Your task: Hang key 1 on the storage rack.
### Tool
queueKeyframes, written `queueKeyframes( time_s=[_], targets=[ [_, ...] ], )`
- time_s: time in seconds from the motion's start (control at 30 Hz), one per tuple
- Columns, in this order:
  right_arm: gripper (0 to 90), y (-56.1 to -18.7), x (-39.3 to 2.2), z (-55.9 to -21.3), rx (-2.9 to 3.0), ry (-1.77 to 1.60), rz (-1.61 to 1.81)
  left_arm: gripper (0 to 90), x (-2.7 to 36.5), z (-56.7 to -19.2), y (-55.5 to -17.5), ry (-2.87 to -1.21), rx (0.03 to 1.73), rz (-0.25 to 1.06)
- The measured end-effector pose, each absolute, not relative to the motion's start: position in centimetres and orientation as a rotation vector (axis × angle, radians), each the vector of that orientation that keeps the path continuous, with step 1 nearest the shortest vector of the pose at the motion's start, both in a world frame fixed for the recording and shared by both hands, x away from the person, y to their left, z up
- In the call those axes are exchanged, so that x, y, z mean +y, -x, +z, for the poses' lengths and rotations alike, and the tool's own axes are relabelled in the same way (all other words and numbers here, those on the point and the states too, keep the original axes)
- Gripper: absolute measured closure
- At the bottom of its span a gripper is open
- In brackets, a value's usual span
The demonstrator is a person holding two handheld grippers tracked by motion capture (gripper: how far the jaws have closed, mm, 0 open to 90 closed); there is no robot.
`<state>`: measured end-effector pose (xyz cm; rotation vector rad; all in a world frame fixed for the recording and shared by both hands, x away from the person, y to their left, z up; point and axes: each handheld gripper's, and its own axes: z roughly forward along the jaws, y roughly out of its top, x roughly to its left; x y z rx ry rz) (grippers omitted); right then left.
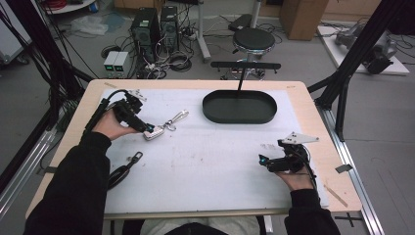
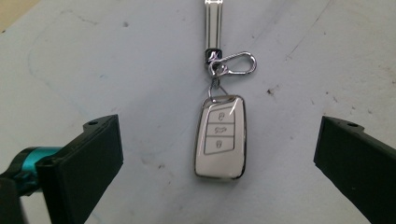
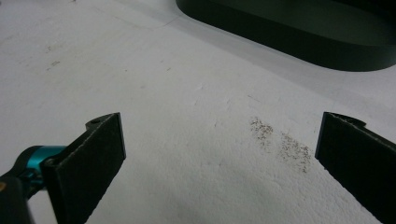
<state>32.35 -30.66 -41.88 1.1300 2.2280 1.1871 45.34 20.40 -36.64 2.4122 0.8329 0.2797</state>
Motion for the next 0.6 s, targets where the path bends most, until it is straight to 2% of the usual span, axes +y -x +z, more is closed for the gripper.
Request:
queueKeyframes(
  time_s=[0.2, 0.6],
  targets=[
    [0.8, -32.3, -30.7, -41.8, 2.226, -1.131, 1.191, 1.8, 17.9, -37.1, -47.4, -2.471, 0.809, 0.242],
    [0.8, -32.4, -31.1, -41.9, 2.219, -1.139, 1.198, 1.8, 15.4, -37.8, -50.9, -2.465, 0.810, 0.174]
  ],
)
